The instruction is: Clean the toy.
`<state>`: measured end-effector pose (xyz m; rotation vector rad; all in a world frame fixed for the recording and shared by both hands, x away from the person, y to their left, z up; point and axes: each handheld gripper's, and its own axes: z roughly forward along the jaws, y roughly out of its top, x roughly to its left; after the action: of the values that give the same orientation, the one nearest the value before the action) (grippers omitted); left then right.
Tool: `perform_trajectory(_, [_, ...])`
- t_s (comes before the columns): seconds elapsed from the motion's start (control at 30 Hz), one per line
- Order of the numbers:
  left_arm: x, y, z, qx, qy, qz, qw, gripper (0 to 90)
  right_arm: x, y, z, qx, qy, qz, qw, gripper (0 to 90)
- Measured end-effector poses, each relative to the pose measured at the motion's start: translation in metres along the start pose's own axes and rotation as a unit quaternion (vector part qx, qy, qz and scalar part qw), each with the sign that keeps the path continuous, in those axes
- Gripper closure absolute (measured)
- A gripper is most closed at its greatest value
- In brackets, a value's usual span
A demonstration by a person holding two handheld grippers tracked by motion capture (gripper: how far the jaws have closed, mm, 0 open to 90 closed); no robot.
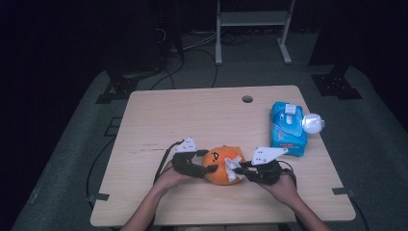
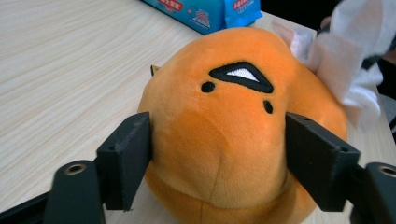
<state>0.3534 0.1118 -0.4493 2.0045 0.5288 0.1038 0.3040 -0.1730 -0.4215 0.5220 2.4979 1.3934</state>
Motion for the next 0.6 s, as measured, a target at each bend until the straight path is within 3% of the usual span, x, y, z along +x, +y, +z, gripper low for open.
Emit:
perform_trajectory(0.27, [0.002,-0.005,-0.007,0.01,-0.017,0.005,0.9998,31.4,-0.014,-0.011,-0.01,-0.008,0.003,0.033,0.9994,79.7])
perform_trajectory(0.3, [0.001,-0.004,-0.007,0.011,-0.018,0.006,0.9998,30.4,-0.014,-0.011,-0.01,-0.007,0.003,0.032,0.9994,79.7])
perform_trajectory(0.33, [-0.003,0.002,-0.006,0.01,-0.018,0.007,0.9998,18.9,-0.011,-0.009,-0.008,-0.001,0.004,0.029,0.9996,79.8])
perform_trajectory(0.37, [-0.003,0.002,-0.006,0.01,-0.018,0.007,0.9998,17.6,-0.011,-0.009,-0.008,-0.001,0.004,0.029,0.9996,79.8])
perform_trajectory(0.43, [-0.012,0.008,-0.002,0.006,-0.009,0.03,0.9995,16.3,-0.007,-0.008,-0.005,0.001,0.011,0.026,0.9996,79.8])
perform_trajectory(0.6, [-0.006,0.003,-0.003,0.007,-0.009,0.033,0.9994,28.5,-0.007,-0.006,-0.006,-0.001,0.009,0.023,0.9997,79.8])
